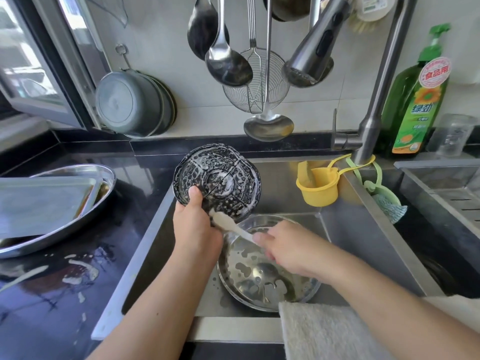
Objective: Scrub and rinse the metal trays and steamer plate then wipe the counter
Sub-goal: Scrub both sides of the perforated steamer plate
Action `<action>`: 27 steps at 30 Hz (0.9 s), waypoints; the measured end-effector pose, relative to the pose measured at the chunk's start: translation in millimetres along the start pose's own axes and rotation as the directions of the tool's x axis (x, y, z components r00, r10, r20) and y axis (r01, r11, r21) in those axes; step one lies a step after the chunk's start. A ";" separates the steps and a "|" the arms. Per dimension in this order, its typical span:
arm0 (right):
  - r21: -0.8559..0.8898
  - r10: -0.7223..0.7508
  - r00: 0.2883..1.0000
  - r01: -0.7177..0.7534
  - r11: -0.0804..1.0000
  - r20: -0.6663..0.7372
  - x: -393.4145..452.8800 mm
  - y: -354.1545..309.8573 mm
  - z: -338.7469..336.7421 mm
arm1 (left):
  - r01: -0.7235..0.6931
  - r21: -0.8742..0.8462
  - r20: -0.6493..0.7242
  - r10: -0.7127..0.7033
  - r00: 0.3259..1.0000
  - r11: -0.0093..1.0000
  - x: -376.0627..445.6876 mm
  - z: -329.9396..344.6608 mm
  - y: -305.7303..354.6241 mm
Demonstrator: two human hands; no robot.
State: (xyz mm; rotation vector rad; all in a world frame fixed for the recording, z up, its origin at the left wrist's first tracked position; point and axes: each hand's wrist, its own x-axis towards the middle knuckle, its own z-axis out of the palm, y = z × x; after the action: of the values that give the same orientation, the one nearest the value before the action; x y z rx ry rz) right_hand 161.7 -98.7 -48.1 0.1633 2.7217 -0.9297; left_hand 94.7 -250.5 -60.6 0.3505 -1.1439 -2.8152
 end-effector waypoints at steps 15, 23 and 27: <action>-0.036 0.074 0.945 -0.090 0.995 -0.320 22.4 3.6 -13.6 | 0.179 0.129 0.372 -0.215 0.903 0.975 2.7 -4.6 -14.6; 0.113 0.052 0.952 -0.018 0.993 -0.302 19.5 1.9 -20.7 | 0.328 0.165 0.418 -0.367 0.831 0.930 -8.8 6.7 -10.3; 0.137 0.002 0.991 0.016 0.990 -0.131 3.8 -0.5 -10.4 | 0.329 0.197 0.424 -0.383 0.821 0.923 -13.6 8.2 -7.8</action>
State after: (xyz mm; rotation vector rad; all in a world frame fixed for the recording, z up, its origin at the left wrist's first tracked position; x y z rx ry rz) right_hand 155.8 -92.6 -40.9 0.2495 2.7772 -1.1483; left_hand 106.1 -237.1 -57.9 -0.1244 -1.4675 -3.2837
